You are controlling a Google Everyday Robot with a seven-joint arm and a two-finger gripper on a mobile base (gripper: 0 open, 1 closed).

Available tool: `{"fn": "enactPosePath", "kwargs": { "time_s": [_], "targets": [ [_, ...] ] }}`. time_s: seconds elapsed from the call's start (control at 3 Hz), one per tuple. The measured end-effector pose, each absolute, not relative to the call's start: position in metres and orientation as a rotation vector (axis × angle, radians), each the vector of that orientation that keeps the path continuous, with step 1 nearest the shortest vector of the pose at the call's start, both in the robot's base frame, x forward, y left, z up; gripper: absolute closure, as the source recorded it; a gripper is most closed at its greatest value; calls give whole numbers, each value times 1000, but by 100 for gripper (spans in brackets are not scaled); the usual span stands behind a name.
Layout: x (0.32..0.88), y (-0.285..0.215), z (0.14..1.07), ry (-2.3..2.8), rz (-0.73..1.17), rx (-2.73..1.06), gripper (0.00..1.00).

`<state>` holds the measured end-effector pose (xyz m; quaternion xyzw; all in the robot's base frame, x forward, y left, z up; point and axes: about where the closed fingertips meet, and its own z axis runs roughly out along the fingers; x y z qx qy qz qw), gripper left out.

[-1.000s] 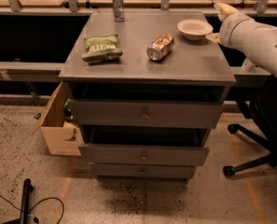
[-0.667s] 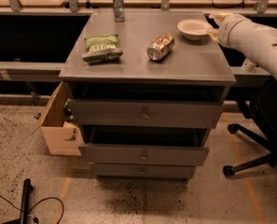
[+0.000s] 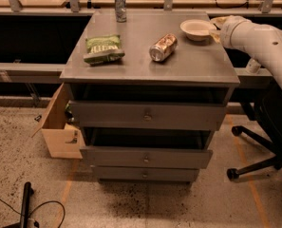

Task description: Move paper bowl near redbull can

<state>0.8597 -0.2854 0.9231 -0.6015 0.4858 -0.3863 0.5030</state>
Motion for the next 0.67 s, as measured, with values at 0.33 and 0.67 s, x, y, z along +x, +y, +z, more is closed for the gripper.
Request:
{"fn": "enactPosePath", "kwargs": {
  "time_s": [0.33,0.67],
  "targets": [
    [867,-292,912,1193,-925,-1477,43],
    [871,-295,905,1204,-920,-1492,22]
  ]
}}
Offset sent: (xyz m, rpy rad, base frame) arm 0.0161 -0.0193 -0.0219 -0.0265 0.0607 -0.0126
